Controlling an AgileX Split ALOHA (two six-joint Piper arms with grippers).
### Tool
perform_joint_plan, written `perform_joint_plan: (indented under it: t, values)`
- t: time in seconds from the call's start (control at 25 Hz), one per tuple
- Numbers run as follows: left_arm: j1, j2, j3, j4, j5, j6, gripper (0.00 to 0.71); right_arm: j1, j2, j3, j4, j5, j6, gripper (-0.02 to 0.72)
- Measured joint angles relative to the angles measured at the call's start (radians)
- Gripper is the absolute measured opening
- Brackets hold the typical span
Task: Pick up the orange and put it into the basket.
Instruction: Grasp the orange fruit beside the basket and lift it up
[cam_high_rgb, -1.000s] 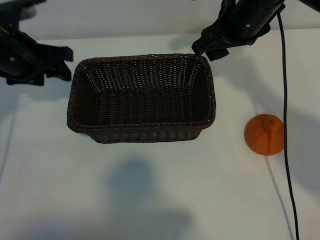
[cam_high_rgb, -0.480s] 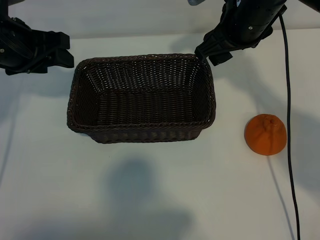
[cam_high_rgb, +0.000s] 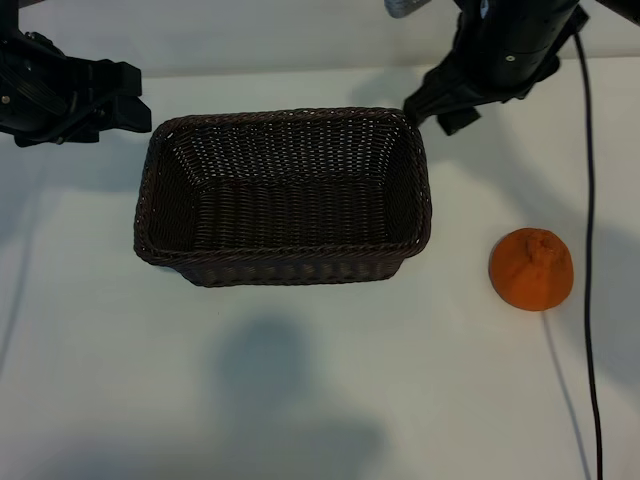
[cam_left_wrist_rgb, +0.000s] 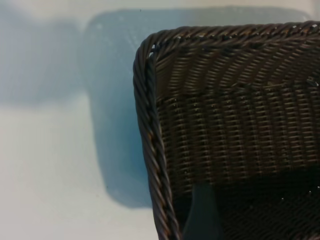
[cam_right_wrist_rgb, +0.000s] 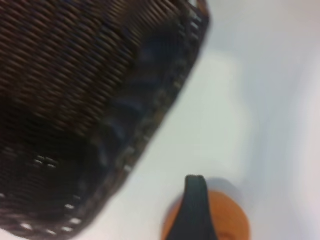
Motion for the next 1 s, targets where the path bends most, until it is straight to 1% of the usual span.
perform_joint_plan:
  t: [0.08,0.2,0.36,0.56,0.76,1.0]
  values:
    - [0.0,0.0,0.0,0.0,-0.002,0.0,0.576,0.0,0.0,0.0,-0.049,0.03,0.021,0.571]
    - [0.0,0.0,0.0,0.0,-0.006,0.0,0.562,0.0,-0.006,0.0,-0.103,0.059,0.061,0.571]
    - [0.0,0.0,0.0,0.003,-0.008,0.0,0.551,0.0,-0.044,0.0,-0.133,0.066,0.101,0.57]
    - [0.0,0.0,0.0,0.006,-0.009,0.001,0.548,-0.003,-0.087,0.0,-0.139,0.098,0.114,0.57]
    - [0.0,0.0,0.0,0.009,-0.009,0.005,0.548,-0.035,-0.102,0.0,-0.139,0.099,0.114,0.57]
    - [0.0,0.0,0.0,0.028,-0.009,0.005,0.548,-0.05,-0.102,0.0,-0.122,0.1,0.118,0.57]
